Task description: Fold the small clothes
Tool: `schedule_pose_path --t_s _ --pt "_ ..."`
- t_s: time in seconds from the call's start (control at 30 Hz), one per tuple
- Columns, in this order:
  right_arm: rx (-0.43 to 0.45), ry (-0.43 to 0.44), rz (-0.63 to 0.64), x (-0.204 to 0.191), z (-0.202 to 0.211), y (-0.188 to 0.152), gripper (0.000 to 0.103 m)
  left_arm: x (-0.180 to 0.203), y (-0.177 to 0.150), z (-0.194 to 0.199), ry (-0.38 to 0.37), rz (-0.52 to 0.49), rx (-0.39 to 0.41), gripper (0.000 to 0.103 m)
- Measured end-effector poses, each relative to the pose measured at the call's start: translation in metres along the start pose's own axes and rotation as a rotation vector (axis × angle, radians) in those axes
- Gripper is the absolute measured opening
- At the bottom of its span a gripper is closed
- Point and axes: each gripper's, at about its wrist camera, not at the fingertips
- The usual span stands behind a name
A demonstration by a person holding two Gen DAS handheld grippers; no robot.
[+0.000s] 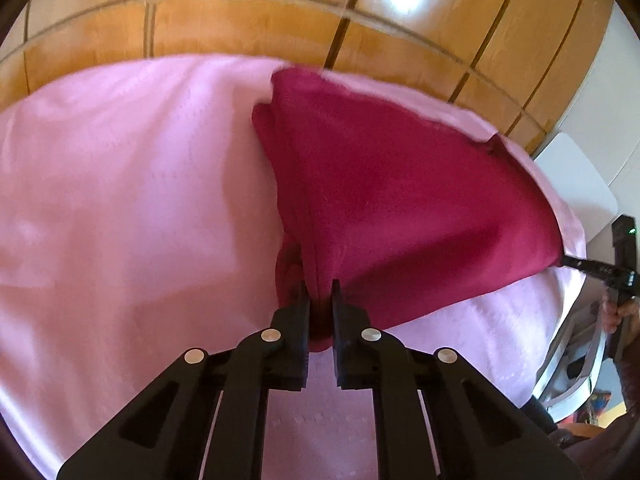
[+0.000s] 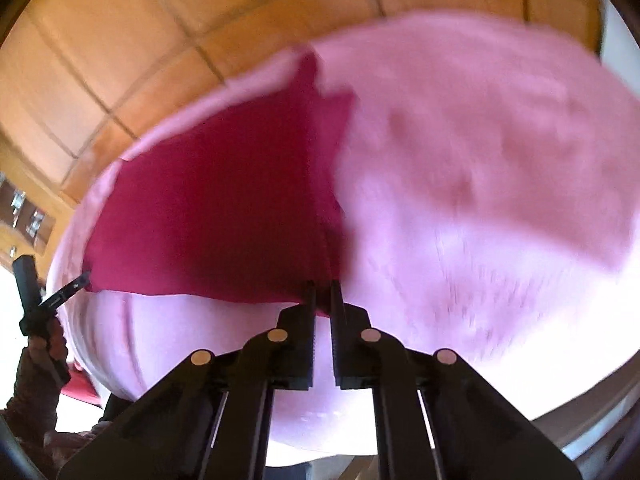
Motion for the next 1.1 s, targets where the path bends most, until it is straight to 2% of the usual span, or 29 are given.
schedule_pose_path --t_s 0.13,0.2,0.23,0.27,0.33,0.37,0.4,0.53,0.6,0.67,0.7,0.77,0.87,0.93,1.0,1.03,1.07,1.1 --pt "0.019 0.035 -0.041 0.007 -0.002 -0.002 0.008 -0.004 0.001 0.006 -0.01 0.037 0.005 0.009" --pt "0.01 0.012 -0.017 0.003 0.001 0.0 0.02 -0.006 0.001 0.008 -0.022 0.046 0.002 0.009" --pt "0.012 0.0 -0.007 0.001 0.004 0.002 0.031 -0.007 0.001 0.009 -0.022 0.05 0.0 0.009" --pt "0.028 -0.01 -0.006 0.0 0.008 0.004 0.05 -0.008 0.002 0.009 -0.025 0.06 0.0 0.009" --pt "0.087 -0.027 0.001 -0.004 0.019 0.013 0.058 -0.009 0.002 0.011 -0.035 0.075 0.001 0.014" --pt "0.108 -0.032 0.013 -0.007 0.022 0.019 0.058 -0.009 0.001 0.013 -0.044 0.086 0.001 0.023" --pt "0.123 -0.032 0.022 -0.01 0.022 0.024 0.058 -0.01 0.0 0.014 -0.053 0.1 0.001 0.026" --pt "0.161 -0.08 0.055 -0.027 -0.001 0.06 0.058 -0.009 0.003 0.019 -0.063 0.131 0.018 0.026" --pt "0.157 -0.111 0.054 -0.03 -0.018 0.075 0.05 -0.009 0.005 0.019 -0.051 0.134 0.028 0.026" --pt "0.128 -0.145 0.057 -0.032 -0.038 0.088 0.007 -0.007 0.005 0.015 -0.042 0.126 0.026 0.026" --pt "0.108 -0.173 0.062 -0.029 -0.047 0.091 0.008 -0.006 0.005 0.013 -0.031 0.116 0.017 0.026" --pt "0.108 -0.226 0.063 -0.024 -0.056 0.093 0.007 -0.003 0.001 0.005 0.044 0.085 -0.003 0.025" --pt "0.107 -0.236 0.025 -0.008 -0.064 0.085 0.007 -0.007 0.0 0.004 0.036 0.115 -0.019 0.027" --pt "0.132 -0.187 -0.01 -0.004 -0.06 0.084 0.009 -0.012 0.005 0.013 0.004 0.145 -0.002 0.026" --pt "0.136 -0.162 -0.028 -0.002 -0.055 0.086 0.02 -0.014 0.014 0.024 -0.033 0.148 0.038 0.028" --pt "0.138 -0.166 -0.033 -0.001 -0.05 0.088 0.036 -0.017 0.023 0.029 -0.045 0.153 0.06 0.031" --pt "0.145 -0.168 -0.034 -0.002 -0.045 0.09 0.047 -0.018 0.03 0.03 -0.043 0.161 0.074 0.035" --pt "0.157 -0.163 -0.035 -0.005 -0.042 0.092 0.048 -0.019 0.038 0.03 -0.041 0.167 0.084 0.035"
Point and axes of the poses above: each gripper's, at about its wrist camera, not at the fingertips, and z roughly against the way its jaws point, x to its right, y to its top, and after that the axes turned 12 degrees about y, right-handed
